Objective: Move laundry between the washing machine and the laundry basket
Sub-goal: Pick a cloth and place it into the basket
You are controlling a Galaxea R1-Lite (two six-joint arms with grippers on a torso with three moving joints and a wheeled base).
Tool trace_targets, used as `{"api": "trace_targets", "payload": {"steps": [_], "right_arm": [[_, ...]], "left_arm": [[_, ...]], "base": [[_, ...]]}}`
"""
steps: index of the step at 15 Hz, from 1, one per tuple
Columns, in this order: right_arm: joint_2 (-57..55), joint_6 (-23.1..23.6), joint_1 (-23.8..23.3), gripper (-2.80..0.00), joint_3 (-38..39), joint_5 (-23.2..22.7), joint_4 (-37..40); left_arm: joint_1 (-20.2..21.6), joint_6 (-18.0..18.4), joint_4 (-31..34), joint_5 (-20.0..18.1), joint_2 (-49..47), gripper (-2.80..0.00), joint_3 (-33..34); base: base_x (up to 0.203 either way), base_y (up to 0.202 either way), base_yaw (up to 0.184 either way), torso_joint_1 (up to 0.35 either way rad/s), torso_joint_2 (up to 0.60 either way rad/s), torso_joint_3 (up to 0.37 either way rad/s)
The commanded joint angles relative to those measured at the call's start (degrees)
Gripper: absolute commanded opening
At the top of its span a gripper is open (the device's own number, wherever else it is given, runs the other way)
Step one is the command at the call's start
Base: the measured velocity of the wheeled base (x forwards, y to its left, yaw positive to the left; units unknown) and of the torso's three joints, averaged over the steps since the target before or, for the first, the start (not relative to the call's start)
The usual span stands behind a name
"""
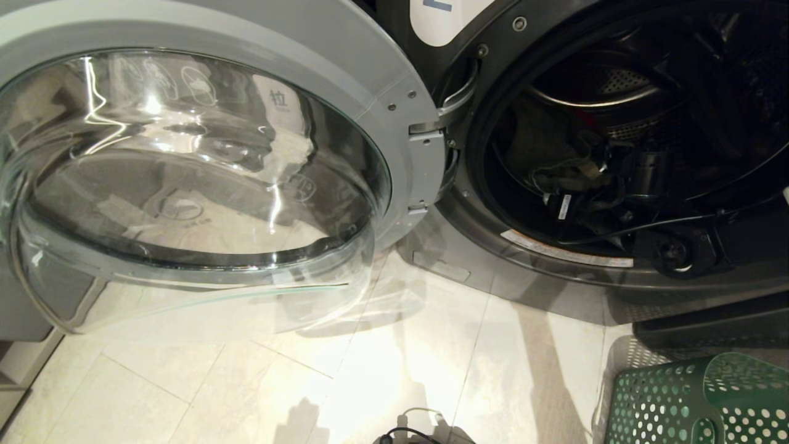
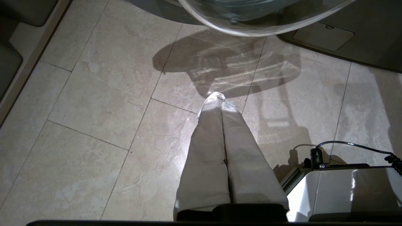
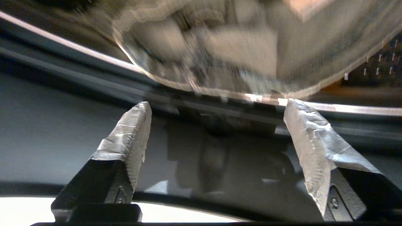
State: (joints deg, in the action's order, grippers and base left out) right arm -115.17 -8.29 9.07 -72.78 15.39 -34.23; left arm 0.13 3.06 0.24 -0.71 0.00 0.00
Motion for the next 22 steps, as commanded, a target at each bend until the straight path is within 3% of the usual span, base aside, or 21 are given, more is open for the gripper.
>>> {"api": "trace_targets", "payload": {"steps": [1,7,11,17,20,21,22], "right_arm": [[2.0,-0.2,-0.2,0.0,-0.3,0.1,-0.4],[-1.3,-7.9,0.1,0.0,-4.5,0.0,-0.5],[-9.2,-12.9,0.0,0.0,-15.0,0.1,-0.2],[-18.2,-14.9,0.3,0.0,-32.4,3.6,5.8],[-21.4,-15.4,0.4,0.0,-35.2,7.1,7.1],[-21.7,-15.5,0.4,-2.8,-35.2,7.4,7.1],[-21.8,-15.6,0.4,-2.8,-35.3,7.3,7.1]], "left_arm": [[0.0,0.0,0.0,0.0,-0.1,-2.8,0.0],[0.0,0.0,0.0,0.0,-0.1,-2.8,0.0],[0.0,0.0,0.0,0.0,-0.1,-2.8,0.0],[0.0,0.0,0.0,0.0,-0.1,-2.8,0.0],[0.0,0.0,0.0,0.0,-0.1,-2.8,0.0],[0.0,0.0,0.0,0.0,0.0,-2.8,0.0],[0.0,0.0,0.0,0.0,-0.1,-2.8,0.0]], "base": [[0.0,0.0,0.0,0.0,0.0,0.0],[0.0,0.0,0.0,0.0,0.0,0.0],[0.0,0.0,0.0,0.0,0.0,0.0],[0.0,0.0,0.0,0.0,0.0,0.0],[0.0,0.0,0.0,0.0,0.0,0.0],[0.0,0.0,0.0,0.0,0.0,0.0],[0.0,0.0,0.0,0.0,0.0,0.0]]}}
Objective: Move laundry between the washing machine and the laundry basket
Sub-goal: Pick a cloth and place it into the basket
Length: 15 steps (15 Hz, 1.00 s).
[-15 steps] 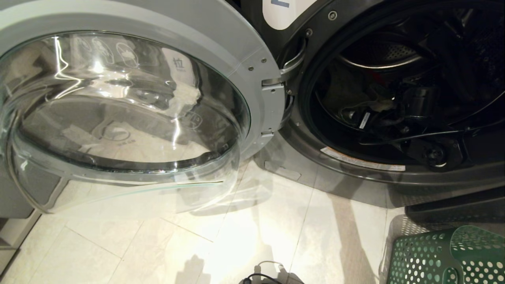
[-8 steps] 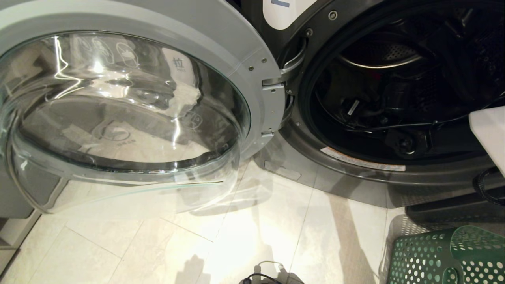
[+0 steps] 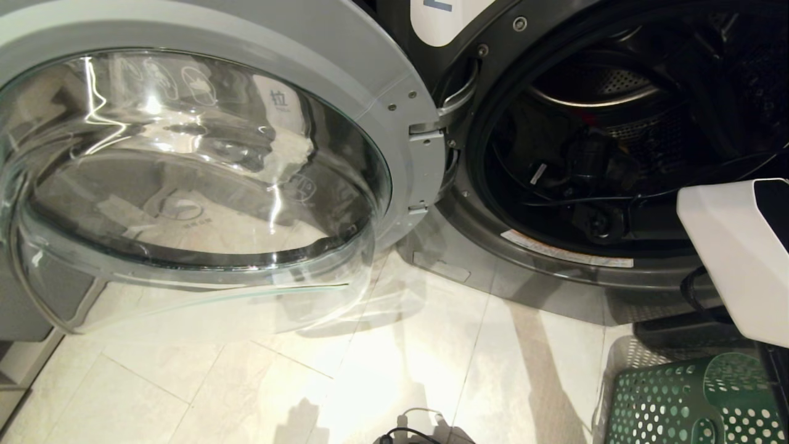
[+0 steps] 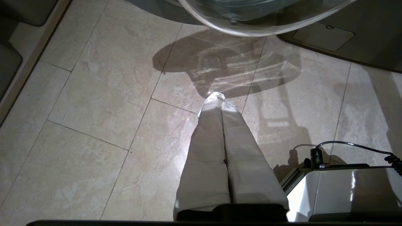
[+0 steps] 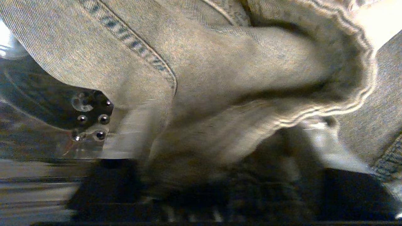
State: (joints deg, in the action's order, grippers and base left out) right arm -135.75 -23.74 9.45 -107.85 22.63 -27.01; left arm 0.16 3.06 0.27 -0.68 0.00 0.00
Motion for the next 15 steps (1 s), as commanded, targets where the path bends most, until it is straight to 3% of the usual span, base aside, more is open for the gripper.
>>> {"api": "trace_targets", "payload": {"steps": [1,7,12,15], "right_arm": [[-1.1,-0.3,0.0,-2.8,-0.3,0.1,-0.1],[2.5,-0.9,0.1,-2.8,0.9,0.2,1.2],[10.6,-1.1,2.4,-2.8,11.4,0.6,-0.3],[17.3,-0.8,5.7,-2.8,19.2,3.8,-3.9]], "left_arm": [[0.0,0.0,0.0,0.0,-0.1,-2.8,0.0],[0.0,0.0,0.0,0.0,-0.1,-2.8,0.0],[0.0,0.0,0.0,0.0,-0.1,-2.8,0.0],[0.0,0.1,0.0,0.0,-0.1,-2.8,0.0]], "base": [[0.0,0.0,0.0,0.0,0.0,0.0],[0.0,0.0,0.0,0.0,0.0,0.0],[0.0,0.0,0.0,0.0,0.0,0.0],[0.0,0.0,0.0,0.0,0.0,0.0]]}}
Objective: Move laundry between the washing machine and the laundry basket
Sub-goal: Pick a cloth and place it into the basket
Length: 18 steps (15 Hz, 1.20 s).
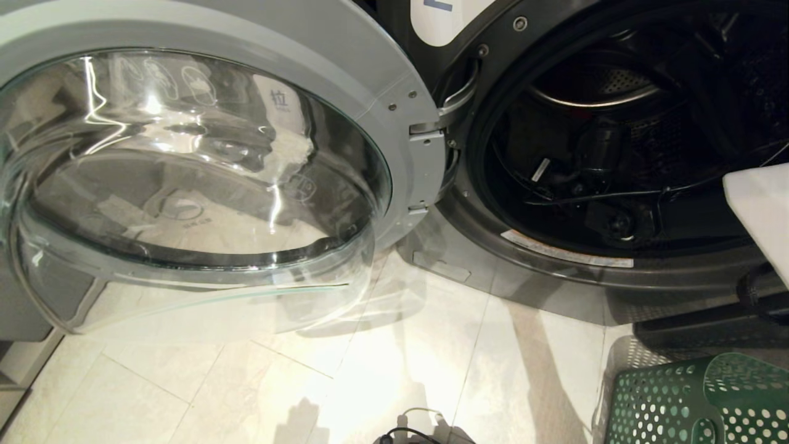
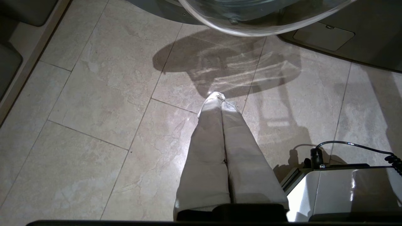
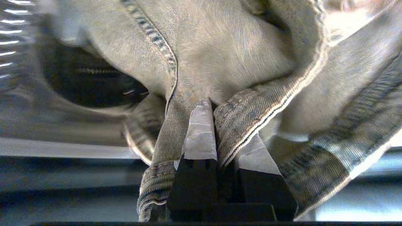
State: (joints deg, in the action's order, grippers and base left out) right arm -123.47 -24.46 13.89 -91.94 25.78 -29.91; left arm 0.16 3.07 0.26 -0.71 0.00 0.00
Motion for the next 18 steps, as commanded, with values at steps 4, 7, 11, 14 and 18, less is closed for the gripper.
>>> {"api": "trace_targets", "payload": {"steps": [4,7,11,14,18], "right_arm": [[16.3,2.6,4.1,-2.8,21.0,4.0,-8.9],[26.0,7.0,4.5,-2.8,36.6,4.6,-13.2],[39.6,14.1,4.6,-2.8,51.1,4.8,-15.1],[51.4,17.0,5.0,-2.8,54.7,4.4,-6.8],[69.6,17.7,9.1,-2.8,55.7,2.6,11.7]], "left_arm": [[0.0,0.0,0.0,0.0,-0.1,-2.8,0.0],[0.0,0.0,0.0,0.0,0.0,-2.8,0.0],[0.0,0.0,0.0,0.0,-0.1,-2.8,0.0],[0.0,0.0,0.0,0.0,-0.1,-2.8,0.0],[0.0,0.0,0.0,0.0,-0.1,-2.8,0.0]], "base": [[0.0,0.0,0.0,0.0,0.0,0.0],[0.0,0.0,0.0,0.0,0.0,0.0],[0.0,0.0,0.0,0.0,0.0,0.0],[0.0,0.0,0.0,0.0,0.0,0.0],[0.0,0.0,0.0,0.0,0.0,0.0]]}}
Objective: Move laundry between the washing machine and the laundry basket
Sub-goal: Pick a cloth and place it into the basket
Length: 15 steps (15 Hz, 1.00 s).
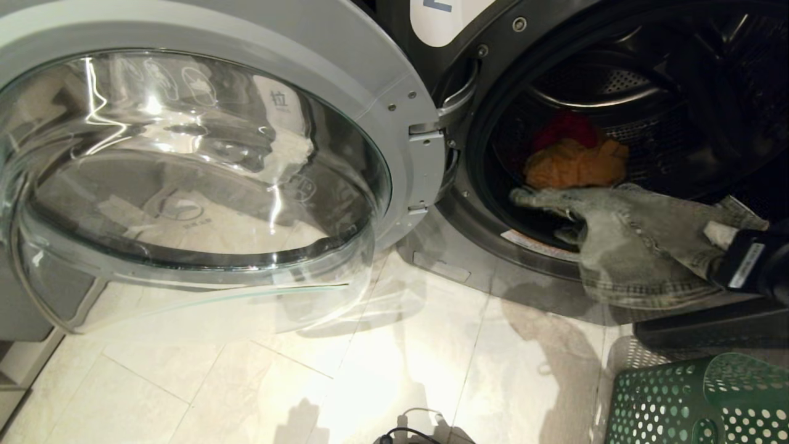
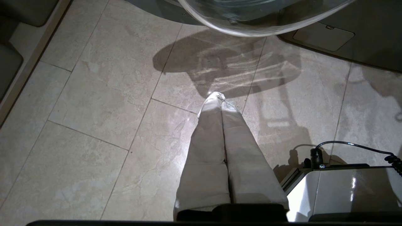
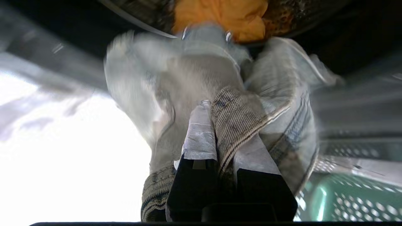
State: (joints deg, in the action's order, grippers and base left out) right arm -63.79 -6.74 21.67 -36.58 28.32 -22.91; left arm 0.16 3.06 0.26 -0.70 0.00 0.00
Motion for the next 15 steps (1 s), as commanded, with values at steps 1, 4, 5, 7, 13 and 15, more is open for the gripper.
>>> {"api": "trace_targets", "payload": {"steps": [1,4,5,7,13,15], "right_arm": [[14.6,0.1,2.1,-2.8,0.3,-0.1,10.1],[27.1,0.3,3.2,-2.8,0.0,0.0,24.3],[30.0,0.6,3.2,-2.8,-0.5,0.6,27.0],[31.9,1.2,2.6,-2.8,-1.3,2.8,29.2],[37.4,1.2,-5.7,-2.8,-4.9,-5.6,35.3],[38.7,1.2,-14.3,-2.8,-8.0,-11.7,39.4]], "left_arm": [[0.0,0.0,0.0,0.0,-0.1,-2.8,0.0],[0.0,0.0,0.0,0.0,-0.1,-2.8,0.0],[0.0,0.0,0.0,0.0,-0.1,-2.8,0.0],[0.0,0.0,0.0,0.0,-0.1,-2.8,0.0],[0.0,0.0,0.0,0.0,-0.1,-2.8,0.0],[0.0,0.0,0.0,0.0,-0.1,-2.8,0.0]], "base": [[0.0,0.0,0.0,0.0,0.0,0.0],[0.0,0.0,0.0,0.0,0.0,0.0],[0.0,0.0,0.0,0.0,0.0,0.0],[0.0,0.0,0.0,0.0,0.0,0.0],[0.0,0.0,0.0,0.0,0.0,0.0],[0.0,0.0,0.0,0.0,0.0,0.0]]}}
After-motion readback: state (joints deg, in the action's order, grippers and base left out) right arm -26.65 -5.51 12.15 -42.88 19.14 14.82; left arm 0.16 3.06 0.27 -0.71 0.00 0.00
